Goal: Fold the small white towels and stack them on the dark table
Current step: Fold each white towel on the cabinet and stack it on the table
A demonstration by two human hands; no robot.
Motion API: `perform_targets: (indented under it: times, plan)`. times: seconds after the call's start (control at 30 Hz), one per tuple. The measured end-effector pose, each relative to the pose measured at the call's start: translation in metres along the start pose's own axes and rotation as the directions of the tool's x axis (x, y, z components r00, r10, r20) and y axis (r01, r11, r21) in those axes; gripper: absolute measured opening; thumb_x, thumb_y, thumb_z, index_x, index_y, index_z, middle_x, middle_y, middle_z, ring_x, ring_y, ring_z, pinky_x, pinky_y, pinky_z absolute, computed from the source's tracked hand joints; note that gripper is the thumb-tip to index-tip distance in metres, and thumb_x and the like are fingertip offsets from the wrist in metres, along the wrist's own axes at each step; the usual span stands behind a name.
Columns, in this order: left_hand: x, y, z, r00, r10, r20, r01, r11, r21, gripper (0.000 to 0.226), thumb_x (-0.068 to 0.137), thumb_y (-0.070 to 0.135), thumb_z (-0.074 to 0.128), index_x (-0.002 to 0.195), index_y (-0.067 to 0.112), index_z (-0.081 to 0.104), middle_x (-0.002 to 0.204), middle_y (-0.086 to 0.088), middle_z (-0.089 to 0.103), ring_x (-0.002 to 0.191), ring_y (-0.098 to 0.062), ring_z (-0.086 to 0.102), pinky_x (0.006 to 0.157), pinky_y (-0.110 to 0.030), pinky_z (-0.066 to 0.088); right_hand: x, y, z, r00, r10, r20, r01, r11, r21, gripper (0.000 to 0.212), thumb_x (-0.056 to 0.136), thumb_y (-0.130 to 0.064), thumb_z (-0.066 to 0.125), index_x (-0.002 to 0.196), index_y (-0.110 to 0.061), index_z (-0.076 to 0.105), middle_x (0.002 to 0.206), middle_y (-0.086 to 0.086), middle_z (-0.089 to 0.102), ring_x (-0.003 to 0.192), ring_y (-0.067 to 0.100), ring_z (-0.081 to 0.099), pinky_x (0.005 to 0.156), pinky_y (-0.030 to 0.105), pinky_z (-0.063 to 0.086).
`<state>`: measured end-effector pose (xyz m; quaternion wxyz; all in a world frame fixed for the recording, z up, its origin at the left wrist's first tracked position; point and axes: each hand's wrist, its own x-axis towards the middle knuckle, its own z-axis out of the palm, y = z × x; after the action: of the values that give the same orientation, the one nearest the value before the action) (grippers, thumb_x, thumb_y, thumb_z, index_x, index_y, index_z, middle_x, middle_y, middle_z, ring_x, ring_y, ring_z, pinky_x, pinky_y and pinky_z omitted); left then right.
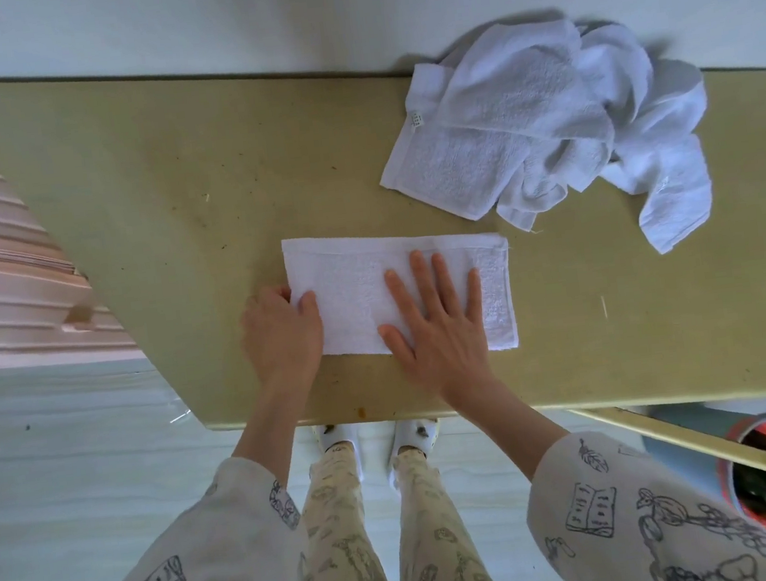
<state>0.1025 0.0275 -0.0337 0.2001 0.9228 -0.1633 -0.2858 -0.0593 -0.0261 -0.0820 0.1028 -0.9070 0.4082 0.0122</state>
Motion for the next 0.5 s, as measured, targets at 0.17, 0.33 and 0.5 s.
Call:
perform_targets:
  times: [0.17,0.33,0.5]
  plan:
    - [0.009,-0.003,-0.011,0.982,-0.097,0.164,0.143,0.943,-0.299,0.046,0.087,0.028,0.062,0.122,0.003,0.044,0.107,-0.003,0.055,0.092,-0.019,0.054,0.071,-0.028,0.043,-0.006,-0.007,0.001,0.999,0.033,0.003,-0.033,0.999,-0.002,0.061,0.093,-0.052,0.027,0.146,-0.023,0.025,0.154,0.011,0.022,0.143,0.029,0.012,0.111,0.059,0.007]
    - [0.016,0.004,-0.011,0.99,-0.073,0.122,0.109,0.943,-0.314,0.039,0.091,0.036,0.052,0.107,0.001,0.057,0.096,-0.005,0.059,0.087,-0.02,0.053,0.069,-0.025,0.042,-0.006,-0.008,0.0,0.999,0.032,0.044,-0.032,0.999,-0.007,0.061,0.094,-0.052,0.024,0.147,-0.022,0.024,0.154,0.011,0.022,0.143,0.03,0.012,0.11,0.06,0.009]
    - [0.0,0.02,-0.018,0.991,0.11,-0.07,-0.127,0.942,-0.312,0.019,0.093,0.033,0.051,0.097,0.014,0.056,0.072,0.006,0.051,0.064,-0.006,0.046,0.055,-0.015,0.036,0.0,-0.009,-0.014,0.989,0.048,0.14,-0.066,0.989,0.132,0.066,0.089,-0.057,0.021,0.147,-0.024,0.026,0.156,0.008,0.017,0.145,0.027,0.009,0.113,0.054,-0.002]
